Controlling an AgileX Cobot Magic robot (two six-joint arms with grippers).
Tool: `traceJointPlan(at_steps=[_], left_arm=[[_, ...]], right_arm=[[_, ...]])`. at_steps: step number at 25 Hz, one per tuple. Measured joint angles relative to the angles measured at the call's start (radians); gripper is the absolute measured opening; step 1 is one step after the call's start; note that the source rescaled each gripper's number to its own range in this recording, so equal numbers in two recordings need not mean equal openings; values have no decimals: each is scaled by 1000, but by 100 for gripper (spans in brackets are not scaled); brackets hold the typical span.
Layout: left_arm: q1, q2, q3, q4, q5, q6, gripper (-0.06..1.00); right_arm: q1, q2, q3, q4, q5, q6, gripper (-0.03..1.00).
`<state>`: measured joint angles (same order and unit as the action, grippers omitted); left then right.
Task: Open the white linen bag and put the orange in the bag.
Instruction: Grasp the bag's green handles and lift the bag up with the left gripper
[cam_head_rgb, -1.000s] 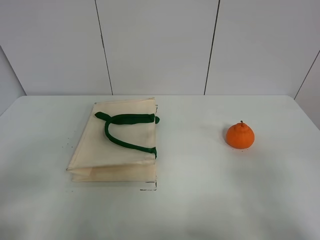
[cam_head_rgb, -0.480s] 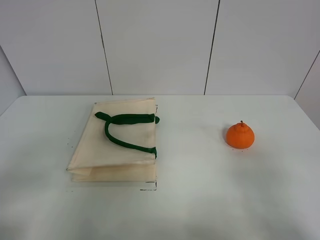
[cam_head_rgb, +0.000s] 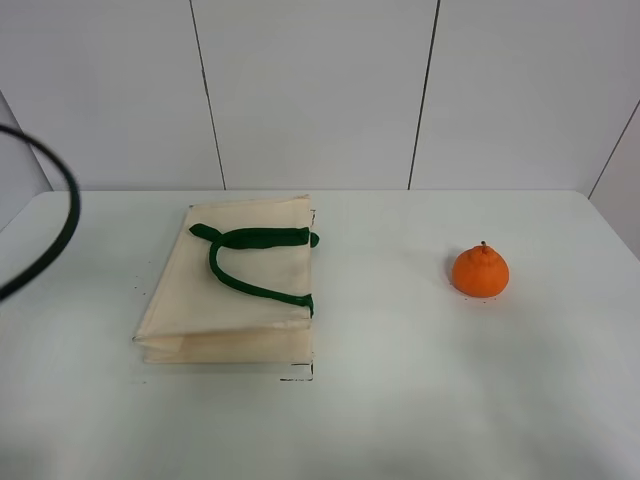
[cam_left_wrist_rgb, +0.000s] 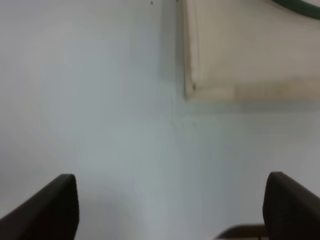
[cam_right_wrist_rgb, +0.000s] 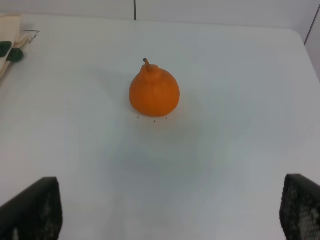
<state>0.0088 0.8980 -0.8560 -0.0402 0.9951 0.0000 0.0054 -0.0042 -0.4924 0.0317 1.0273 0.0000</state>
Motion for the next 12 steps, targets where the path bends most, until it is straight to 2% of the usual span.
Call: traceJointPlan(at_steps=[5, 12], left_arm=[[0, 362, -194, 0, -70, 16, 87], [0, 802, -504, 1, -81, 0, 87]], right_arm=[[0, 0, 0, 0, 0, 0, 100], [0, 0, 0, 0, 0, 0, 100]])
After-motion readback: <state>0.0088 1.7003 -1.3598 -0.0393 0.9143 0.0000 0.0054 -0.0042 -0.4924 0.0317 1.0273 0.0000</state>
